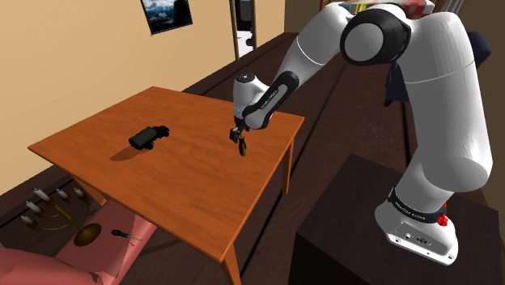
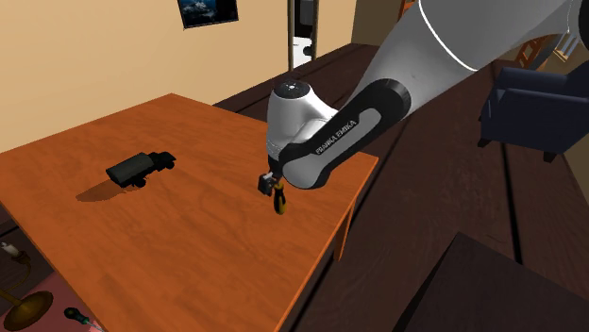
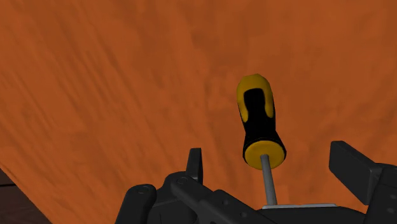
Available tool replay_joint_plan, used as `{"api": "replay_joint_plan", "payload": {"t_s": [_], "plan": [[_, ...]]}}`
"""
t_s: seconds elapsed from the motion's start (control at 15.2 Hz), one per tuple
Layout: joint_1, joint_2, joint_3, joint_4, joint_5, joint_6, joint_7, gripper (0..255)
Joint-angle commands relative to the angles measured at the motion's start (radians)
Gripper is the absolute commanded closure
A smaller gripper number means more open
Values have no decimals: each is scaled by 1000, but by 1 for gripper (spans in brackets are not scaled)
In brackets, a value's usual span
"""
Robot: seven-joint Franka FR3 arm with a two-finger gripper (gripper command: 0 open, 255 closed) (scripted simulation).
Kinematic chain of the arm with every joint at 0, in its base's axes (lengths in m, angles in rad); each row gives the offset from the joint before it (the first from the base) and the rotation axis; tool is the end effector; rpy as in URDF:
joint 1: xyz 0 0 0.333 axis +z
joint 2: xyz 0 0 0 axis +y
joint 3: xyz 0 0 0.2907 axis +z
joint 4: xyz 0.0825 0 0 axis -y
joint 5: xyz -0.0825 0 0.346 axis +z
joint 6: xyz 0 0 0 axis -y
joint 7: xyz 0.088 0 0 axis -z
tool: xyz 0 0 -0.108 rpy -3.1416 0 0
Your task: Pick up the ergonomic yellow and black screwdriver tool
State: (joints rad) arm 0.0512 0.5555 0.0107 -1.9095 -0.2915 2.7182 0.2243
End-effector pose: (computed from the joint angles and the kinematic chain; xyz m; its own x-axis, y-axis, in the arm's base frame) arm 0.6137 0.0479 0.2350 0.9602 0.0990 0.2610 0.0696 -0.9904 0.1195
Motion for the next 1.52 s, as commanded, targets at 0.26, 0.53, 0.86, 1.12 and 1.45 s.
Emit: {"api": "replay_joint_plan", "payload": {"t_s": [0.26,0.53,0.86,1.12,1.45], "plan": [[3,12,-3,-6,-3,8,5,255],[0,5,-2,-8,-2,5,1,255],[-5,-20,5,-8,6,-20,-8,255],[-11,-59,15,-10,17,-58,-21,255],[-18,-106,26,-7,32,-107,-38,255]]}}
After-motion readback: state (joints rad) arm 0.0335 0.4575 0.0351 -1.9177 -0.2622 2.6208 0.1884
